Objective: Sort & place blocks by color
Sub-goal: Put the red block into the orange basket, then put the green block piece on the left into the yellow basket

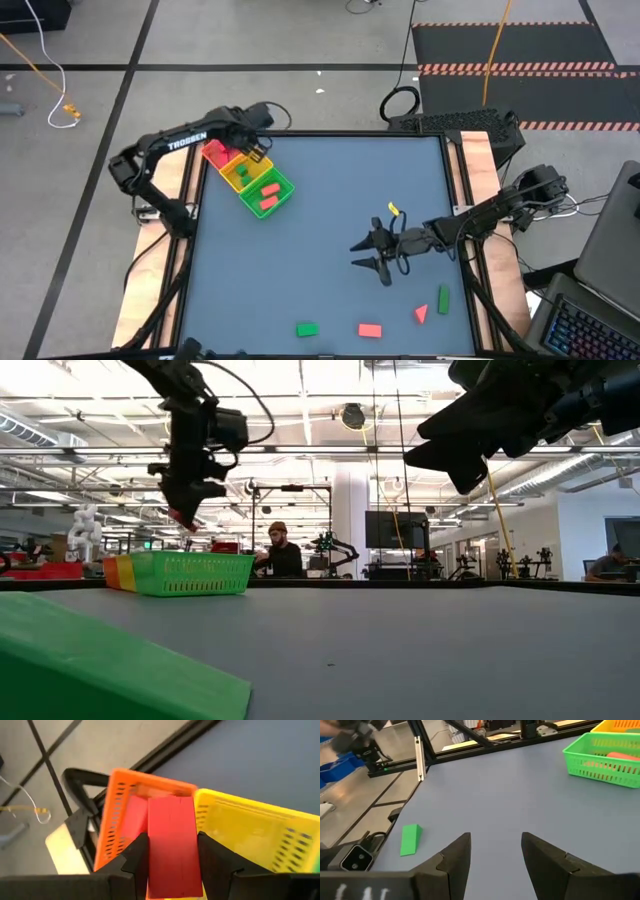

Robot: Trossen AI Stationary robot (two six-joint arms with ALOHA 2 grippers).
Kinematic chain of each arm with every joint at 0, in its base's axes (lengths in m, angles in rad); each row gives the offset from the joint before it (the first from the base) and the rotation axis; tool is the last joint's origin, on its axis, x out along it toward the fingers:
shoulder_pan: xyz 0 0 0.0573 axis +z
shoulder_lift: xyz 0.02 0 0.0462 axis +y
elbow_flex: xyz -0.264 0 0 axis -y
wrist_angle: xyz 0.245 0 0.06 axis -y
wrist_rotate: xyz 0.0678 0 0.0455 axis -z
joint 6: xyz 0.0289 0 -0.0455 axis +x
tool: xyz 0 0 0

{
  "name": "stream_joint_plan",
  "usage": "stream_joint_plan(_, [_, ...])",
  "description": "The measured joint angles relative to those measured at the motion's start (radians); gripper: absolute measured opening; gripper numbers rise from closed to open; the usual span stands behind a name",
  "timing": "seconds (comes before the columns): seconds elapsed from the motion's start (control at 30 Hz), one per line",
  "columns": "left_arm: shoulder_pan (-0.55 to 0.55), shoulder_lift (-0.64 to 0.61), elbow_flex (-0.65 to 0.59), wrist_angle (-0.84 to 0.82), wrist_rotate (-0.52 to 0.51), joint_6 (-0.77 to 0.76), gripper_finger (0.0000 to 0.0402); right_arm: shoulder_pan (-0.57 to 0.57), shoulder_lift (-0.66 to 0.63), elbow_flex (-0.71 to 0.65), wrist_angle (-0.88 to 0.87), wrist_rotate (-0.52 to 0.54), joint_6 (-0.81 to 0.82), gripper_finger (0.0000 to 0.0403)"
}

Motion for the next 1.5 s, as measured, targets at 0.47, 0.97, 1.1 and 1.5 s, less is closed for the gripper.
stream_joint_plan(0.47, [0.172,0.0,0.0,-0.026,-0.011,-0.016,0.014,0.039,0.0,0.0,-0.001,0.033,0.038,0.0171])
stream_joint_plan(0.97, [0.109,0.001,-0.001,-0.027,0.02,-0.025,0.0291,0.048,0.0,0.0,0.0,0.053,0.027,0.0171])
stream_joint_plan(1.1, [0.028,0.001,-0.001,-0.024,0.105,0.005,0.0286,0.047,0.0,0.0,-0.007,0.053,0.022,0.0171])
stream_joint_plan(1.5, [-0.488,0.001,-0.001,0.144,0.298,-0.021,0.0232,0.045,0.0,0.0,-0.008,0.054,0.026,0.0171])
